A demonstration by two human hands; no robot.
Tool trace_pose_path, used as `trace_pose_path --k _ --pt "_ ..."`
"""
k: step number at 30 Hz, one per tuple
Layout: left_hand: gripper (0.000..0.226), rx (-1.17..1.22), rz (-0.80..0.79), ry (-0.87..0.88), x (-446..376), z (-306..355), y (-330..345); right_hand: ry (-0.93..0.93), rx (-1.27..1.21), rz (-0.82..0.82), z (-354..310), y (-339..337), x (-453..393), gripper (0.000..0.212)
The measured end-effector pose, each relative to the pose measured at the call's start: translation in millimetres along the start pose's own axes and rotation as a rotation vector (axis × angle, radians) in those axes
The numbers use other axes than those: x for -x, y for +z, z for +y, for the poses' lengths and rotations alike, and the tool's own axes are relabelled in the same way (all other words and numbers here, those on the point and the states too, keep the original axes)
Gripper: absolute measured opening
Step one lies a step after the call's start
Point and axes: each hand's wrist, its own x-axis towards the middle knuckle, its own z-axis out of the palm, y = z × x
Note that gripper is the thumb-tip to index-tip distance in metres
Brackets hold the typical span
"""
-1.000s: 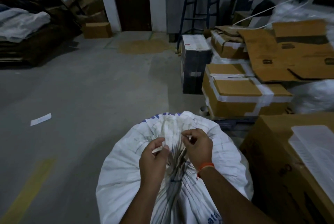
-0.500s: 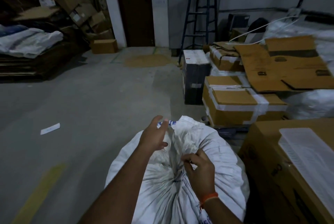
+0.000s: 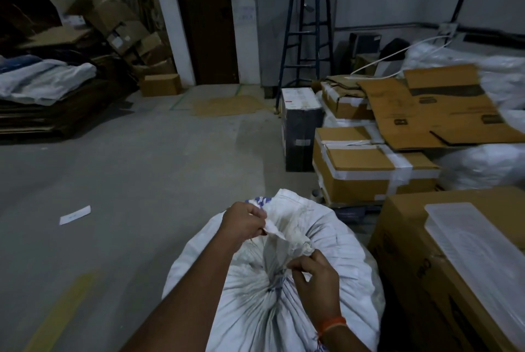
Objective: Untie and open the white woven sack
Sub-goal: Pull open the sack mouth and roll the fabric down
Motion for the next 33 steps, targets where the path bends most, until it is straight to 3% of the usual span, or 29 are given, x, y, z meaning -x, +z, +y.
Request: trace_pose_path --k 5,13,15,19,25,30,33 --pt "0.027 -0.013 -0.028 0.022 12.4 -37.9 7.8 -0.020 -0.096 -0.014 -5.6 -18.6 8.9 0.031" --pt "0.036 -0.016 -0.062 0.018 28.9 -57.9 18.3 0.025 -0.265 0.119 -37.9 -71.0 -33.1 0.021" --pt "0.039 -0.014 -0.053 0.018 30.4 -60.3 20.0 0.106 -0.249 0.047 -38.0 -72.6 -54.0 0.022" --pt "0.047 -0.011 -0.047 0.051 35.1 -65.8 20.5 0.253 0.035 -0.213 -20.5 -64.3 -90.1 0.031" --pt "0.073 0.050 -0.119 0.046 53.8 -78.5 12.9 0.299 0.027 -0.397 -4.9 -48.4 -107.3 0.032" --pt "0.059 0.053 0.162 0.065 84.1 -98.3 12.2 0.314 0.021 -0.361 4.0 -55.4 -79.2 0.027" --pt "0.031 0.024 0.405 0.088 110.1 -115.8 18.4 0.340 0.019 -0.309 16.6 -71.5 -42.8 0.029"
